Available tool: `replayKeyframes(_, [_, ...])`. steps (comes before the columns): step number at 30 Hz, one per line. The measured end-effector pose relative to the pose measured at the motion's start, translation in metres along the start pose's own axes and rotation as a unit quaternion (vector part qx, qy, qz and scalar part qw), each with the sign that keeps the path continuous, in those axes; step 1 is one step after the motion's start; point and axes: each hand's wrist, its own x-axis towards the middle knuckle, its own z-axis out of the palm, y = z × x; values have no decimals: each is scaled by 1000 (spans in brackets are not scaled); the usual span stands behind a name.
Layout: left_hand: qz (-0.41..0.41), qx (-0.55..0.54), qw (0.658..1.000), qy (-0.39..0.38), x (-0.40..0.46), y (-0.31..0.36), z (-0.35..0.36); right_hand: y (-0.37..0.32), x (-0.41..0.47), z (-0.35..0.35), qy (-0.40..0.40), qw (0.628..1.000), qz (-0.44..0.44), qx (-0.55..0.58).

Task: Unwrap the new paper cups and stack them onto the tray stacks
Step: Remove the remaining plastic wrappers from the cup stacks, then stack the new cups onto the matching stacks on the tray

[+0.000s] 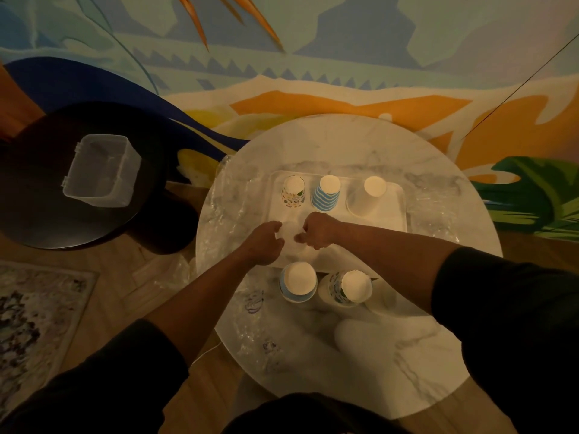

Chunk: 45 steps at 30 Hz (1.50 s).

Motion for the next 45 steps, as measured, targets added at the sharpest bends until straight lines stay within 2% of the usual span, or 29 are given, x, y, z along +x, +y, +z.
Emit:
replayKeyframes(7, [12, 14, 1000, 10, -16, 18, -19, -20, -30, -36, -31, 993, 19, -112])
replayKeyframes(14, [51, -38, 997, 40, -54, 37, -76, -42, -116, -94, 45, 972, -64, -220])
replayKeyframes(18, [70, -70, 993, 57, -93, 49, -101, -38, -189, -111, 85, 977, -86, -177])
replayKeyframes(23, [104, -92, 987, 79, -139, 62, -104, -14, -257, -104, 126, 983, -115, -62])
replayKeyframes(27, [135, -103, 981, 91, -165, 75, -97, 4, -285, -88, 167, 975, -142, 22])
replayKeyframes(32, [151, -86, 983, 64, -179, 77, -75, 17, -296, -58, 184, 962, -183, 86])
replayKeyframes(37, [158, -29, 984, 70, -182, 63, -41, 29, -279, -26, 215, 957, -194, 27])
replayKeyframes(45, [187, -51, 975, 112, -173, 50, -3, 26, -248, 6, 185, 961, -178, -105])
